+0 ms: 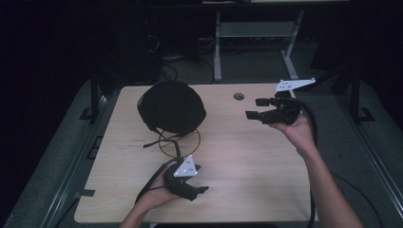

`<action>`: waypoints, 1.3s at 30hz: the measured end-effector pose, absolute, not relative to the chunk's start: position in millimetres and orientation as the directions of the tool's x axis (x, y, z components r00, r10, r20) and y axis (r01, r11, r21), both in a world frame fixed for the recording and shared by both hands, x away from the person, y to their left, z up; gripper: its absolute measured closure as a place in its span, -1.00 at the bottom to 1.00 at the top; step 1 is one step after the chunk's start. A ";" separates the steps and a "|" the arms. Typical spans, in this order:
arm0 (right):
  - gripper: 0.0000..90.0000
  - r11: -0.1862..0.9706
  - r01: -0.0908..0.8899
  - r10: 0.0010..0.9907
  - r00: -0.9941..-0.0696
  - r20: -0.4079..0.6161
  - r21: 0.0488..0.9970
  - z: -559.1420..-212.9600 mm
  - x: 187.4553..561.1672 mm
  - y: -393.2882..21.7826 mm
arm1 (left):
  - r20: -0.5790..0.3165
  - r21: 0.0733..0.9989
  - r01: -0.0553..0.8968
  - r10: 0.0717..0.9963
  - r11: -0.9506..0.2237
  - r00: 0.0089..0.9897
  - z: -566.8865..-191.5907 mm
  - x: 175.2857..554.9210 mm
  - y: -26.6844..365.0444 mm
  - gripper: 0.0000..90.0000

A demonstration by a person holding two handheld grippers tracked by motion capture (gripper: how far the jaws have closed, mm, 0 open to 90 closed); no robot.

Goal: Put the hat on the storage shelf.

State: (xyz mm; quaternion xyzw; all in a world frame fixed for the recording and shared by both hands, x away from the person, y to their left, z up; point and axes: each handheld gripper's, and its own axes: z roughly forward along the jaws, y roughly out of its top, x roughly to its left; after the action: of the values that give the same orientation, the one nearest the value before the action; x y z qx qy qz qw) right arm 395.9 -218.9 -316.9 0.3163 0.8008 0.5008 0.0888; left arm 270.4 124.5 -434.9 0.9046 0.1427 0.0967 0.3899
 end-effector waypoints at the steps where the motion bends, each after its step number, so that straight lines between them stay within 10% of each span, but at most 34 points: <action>1: -0.48 0.295 0.416 0.600 -0.781 0.173 0.860 -318.4 395.4 -220.6 | 0.066 0.731 0.180 0.332 -0.658 0.941 -434.8 270.7 124.8 -0.42; 39: -0.58 0.242 0.529 0.681 -0.690 0.246 0.813 -387.2 360.5 -285.8 | 0.037 0.752 0.216 0.367 -0.623 0.930 -437.1 272.6 127.5 -0.43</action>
State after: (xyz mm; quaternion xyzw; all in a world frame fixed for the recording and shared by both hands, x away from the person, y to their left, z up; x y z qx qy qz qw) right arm 360.5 -285.8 -387.2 0.3860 0.7839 0.4798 0.0791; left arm 272.6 127.5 -437.1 0.8960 0.1624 0.0937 0.4026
